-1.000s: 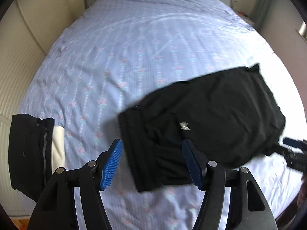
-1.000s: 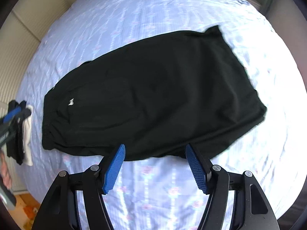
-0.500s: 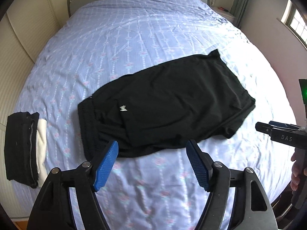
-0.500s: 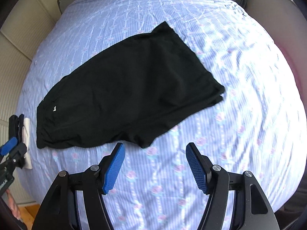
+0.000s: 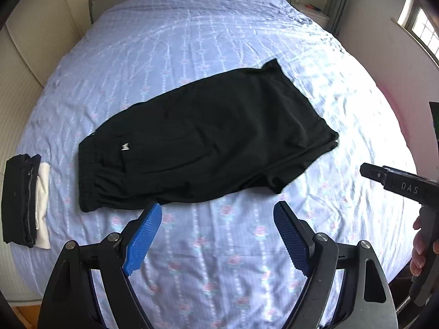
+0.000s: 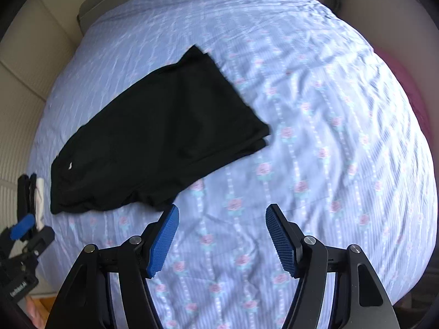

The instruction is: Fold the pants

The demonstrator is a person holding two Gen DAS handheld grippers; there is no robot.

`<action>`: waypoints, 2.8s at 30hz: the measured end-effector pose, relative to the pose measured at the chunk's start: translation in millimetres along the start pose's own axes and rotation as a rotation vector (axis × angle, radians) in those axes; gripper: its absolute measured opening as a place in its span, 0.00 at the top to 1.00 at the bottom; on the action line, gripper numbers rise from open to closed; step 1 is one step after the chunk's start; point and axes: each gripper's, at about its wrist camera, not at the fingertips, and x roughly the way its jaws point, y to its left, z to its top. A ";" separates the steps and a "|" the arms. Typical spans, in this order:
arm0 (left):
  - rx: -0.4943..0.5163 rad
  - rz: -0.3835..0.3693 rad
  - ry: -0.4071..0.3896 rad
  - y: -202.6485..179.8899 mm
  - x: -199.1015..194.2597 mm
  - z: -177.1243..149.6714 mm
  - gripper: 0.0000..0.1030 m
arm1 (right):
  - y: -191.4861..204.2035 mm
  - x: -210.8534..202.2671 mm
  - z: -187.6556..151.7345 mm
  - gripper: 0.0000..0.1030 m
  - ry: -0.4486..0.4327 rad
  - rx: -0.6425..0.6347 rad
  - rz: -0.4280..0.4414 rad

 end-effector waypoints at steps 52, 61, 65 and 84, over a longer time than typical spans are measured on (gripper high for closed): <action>0.059 -0.030 0.132 -67.5 86.2 -7.8 0.25 | -71.8 129.2 54.7 0.58 0.065 0.109 0.090; 0.039 -0.025 0.119 -60.1 82.5 1.7 0.25 | -70.6 139.3 63.1 0.58 0.066 0.133 0.104; 0.022 -0.026 0.116 -58.1 82.1 4.1 0.25 | -67.2 150.7 68.0 0.58 0.092 0.144 0.085; 0.017 -0.054 0.109 -67.7 81.4 9.8 0.25 | -41.6 110.4 80.0 0.96 -0.102 0.068 -0.052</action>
